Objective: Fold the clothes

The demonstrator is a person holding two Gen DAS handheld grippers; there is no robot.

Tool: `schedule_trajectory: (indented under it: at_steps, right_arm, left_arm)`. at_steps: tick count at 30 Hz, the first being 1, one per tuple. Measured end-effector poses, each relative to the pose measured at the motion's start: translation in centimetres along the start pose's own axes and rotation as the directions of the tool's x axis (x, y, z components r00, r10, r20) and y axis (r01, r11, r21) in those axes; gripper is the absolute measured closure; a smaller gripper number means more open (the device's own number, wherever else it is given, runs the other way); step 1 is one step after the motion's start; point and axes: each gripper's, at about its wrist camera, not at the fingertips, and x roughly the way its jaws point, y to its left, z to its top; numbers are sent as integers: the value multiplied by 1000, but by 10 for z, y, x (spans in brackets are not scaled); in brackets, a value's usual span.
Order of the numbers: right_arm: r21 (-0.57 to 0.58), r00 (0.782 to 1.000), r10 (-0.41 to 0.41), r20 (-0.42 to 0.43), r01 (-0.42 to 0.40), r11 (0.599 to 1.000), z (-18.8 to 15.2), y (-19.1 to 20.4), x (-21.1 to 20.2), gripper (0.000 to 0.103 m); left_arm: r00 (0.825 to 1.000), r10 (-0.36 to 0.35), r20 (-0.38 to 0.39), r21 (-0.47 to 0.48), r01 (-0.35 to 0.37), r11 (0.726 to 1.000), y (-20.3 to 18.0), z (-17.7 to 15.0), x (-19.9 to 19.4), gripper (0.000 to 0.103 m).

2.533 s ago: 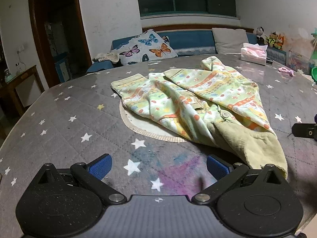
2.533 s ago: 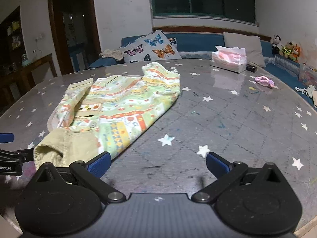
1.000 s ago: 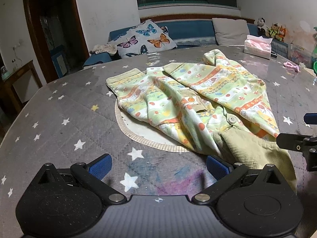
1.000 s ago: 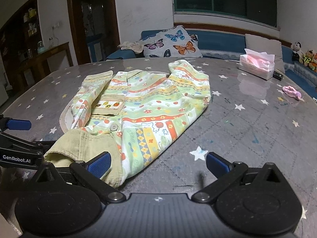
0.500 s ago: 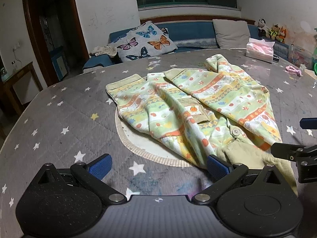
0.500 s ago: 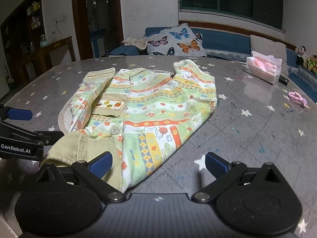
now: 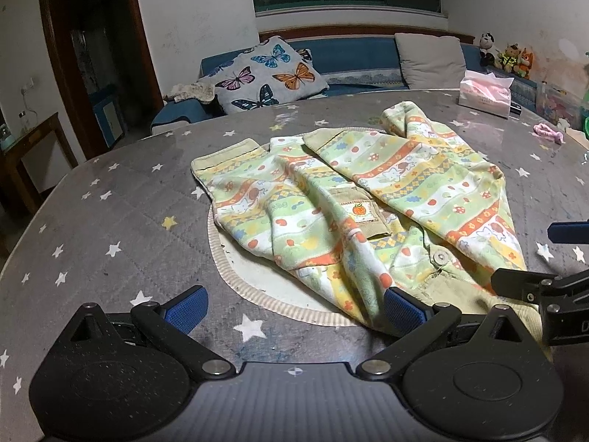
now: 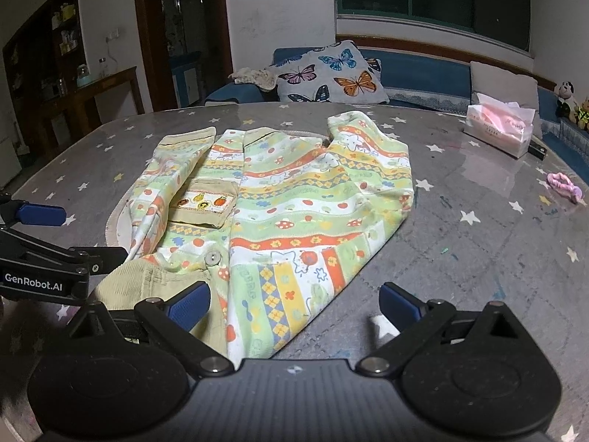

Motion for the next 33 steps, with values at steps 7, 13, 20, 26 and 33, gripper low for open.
schedule_trajectory:
  at_steps: [7,13,20,26,33]
  right_arm:
    - [20,1000,-5,0,5,1000,-8,0,-6,3]
    - [14,1000,-11,12,11,1000,-17,4,-20,3]
    - [16,1000,-16,15,16,1000,-31,6,-35,3]
    - [20,1000,-16,7,16,1000,-44,9,-45,2]
    - [22,1000,-12,0,12,1000,-58,13,-53,0]
  left_arm:
    - [1000,-3,0,-15,3,1000,0,-7,-6,0]
    - [1000,5,7,-21,-5,1000,1,-17,-16,0]
    - [1000,21,0,0,-21,1000,-3,-33,-31,0]
    - [1000,29,-12,16,-28,999,-8,-46,-37,0]
    - [999,34,-29,36,-33,999,-14,-57,-42,0]
